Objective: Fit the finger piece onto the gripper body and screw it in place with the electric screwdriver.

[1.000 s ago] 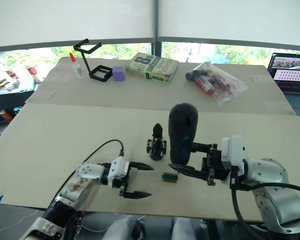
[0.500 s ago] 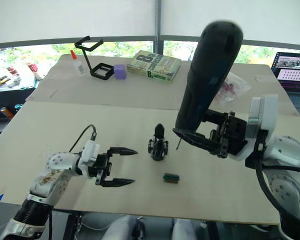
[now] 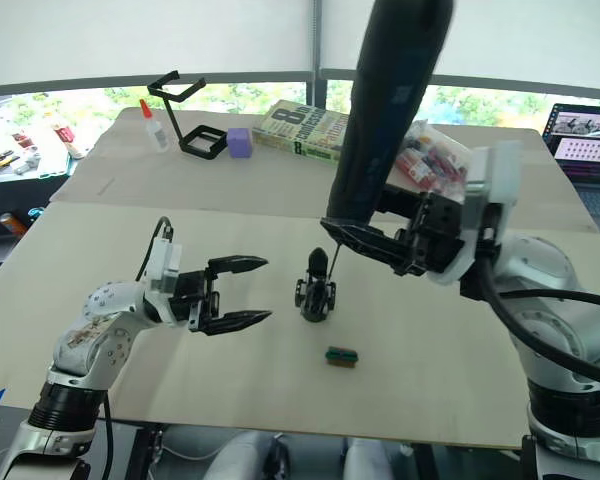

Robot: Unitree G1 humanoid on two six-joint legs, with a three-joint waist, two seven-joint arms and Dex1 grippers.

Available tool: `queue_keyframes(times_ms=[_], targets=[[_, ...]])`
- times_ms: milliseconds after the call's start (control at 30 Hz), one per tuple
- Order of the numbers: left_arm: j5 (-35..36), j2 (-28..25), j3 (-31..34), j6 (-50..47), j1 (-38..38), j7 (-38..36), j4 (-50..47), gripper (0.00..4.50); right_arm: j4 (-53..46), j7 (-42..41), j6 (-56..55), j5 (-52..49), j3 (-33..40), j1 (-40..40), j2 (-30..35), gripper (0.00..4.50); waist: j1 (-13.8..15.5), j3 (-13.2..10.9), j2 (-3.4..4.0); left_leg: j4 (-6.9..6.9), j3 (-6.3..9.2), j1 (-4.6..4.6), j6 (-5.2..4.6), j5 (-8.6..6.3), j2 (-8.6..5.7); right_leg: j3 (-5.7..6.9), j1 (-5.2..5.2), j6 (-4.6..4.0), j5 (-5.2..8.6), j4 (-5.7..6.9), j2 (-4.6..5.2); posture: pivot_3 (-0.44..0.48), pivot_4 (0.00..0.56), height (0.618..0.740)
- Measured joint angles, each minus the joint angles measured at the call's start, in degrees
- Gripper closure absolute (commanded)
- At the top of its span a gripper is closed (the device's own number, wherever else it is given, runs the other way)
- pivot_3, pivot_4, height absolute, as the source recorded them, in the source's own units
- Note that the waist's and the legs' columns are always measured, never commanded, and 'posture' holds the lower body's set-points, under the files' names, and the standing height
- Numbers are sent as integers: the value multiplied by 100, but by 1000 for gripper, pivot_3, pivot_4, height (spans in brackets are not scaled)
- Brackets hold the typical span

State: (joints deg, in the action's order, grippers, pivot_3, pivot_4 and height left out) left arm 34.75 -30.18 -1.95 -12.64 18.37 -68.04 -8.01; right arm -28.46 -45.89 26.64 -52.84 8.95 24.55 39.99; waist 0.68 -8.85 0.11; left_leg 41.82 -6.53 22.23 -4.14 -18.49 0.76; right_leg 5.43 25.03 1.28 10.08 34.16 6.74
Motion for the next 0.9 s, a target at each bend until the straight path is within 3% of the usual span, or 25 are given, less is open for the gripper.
queue_keyframes(times_ms=[433, 900], targets=[[-598, 53, -42, 310, 34, 4, 448, 0, 500, -322, -15, 663, -600, 367, -731, 2573, -28, 0, 0, 0, -4, -4, 16, 9, 8, -5, 1, -1, 0, 3, -19, 0, 150, 740], [-1233, 262, -252, 973, -165, 48, 922, 0, 763, -627, -14, 1009, -907, 518, -982, 2573, -26, 0, 0, 0, -5, -4, 18, 10, 7, -4, 1, -2, -1, 5, -19, 0, 150, 740]])
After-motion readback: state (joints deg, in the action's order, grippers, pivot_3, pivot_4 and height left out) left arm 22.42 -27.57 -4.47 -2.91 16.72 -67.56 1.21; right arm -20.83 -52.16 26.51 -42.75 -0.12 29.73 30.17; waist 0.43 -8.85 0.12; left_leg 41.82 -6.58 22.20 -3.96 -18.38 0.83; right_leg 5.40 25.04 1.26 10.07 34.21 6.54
